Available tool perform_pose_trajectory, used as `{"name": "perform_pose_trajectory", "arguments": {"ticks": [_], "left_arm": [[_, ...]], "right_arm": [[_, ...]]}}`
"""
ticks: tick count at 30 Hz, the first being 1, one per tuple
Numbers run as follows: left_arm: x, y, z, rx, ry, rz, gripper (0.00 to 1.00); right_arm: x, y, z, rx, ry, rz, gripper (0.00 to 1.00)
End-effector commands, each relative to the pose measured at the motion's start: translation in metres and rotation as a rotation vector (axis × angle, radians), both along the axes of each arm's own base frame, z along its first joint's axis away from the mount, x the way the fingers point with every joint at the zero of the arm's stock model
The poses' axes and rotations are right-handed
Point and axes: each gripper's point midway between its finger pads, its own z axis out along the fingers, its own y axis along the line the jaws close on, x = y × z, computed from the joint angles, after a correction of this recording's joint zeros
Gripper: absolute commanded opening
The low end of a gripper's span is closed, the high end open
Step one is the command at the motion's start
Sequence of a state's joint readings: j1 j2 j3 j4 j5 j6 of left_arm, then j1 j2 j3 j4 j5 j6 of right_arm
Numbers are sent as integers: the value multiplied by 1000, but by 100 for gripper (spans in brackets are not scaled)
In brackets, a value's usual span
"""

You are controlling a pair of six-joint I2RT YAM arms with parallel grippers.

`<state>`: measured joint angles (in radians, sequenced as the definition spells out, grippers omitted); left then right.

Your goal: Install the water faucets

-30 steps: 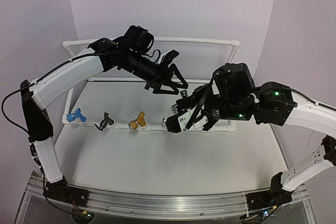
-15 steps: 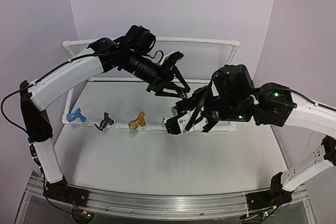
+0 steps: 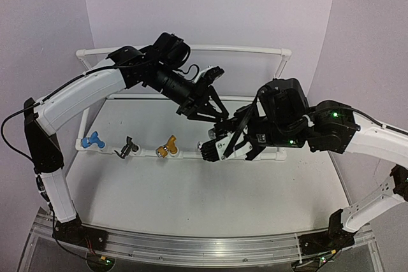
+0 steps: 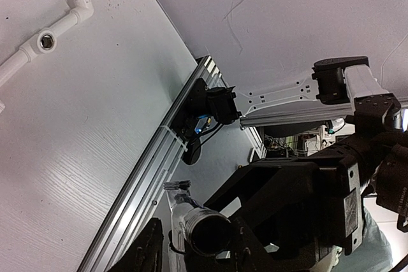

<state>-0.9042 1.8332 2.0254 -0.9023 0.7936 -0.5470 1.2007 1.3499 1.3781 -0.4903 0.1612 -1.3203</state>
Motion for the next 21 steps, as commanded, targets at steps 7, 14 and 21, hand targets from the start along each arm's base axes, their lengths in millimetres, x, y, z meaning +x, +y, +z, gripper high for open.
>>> {"name": "perform_pose_trajectory", "arguments": {"ticks": [7,14,21], "left_arm": [[-5,-3,18,-51,-33,-31,30],[-6,-6,18,-67,-32,-38,12],[-5,-3,25,-93,-48,-17,0]], "right_arm": [[3,1,24,74,-24,-26,0],[4,1,25,78,-20,-34,0],[9,-6,21,84,-13,-89,28]]}}
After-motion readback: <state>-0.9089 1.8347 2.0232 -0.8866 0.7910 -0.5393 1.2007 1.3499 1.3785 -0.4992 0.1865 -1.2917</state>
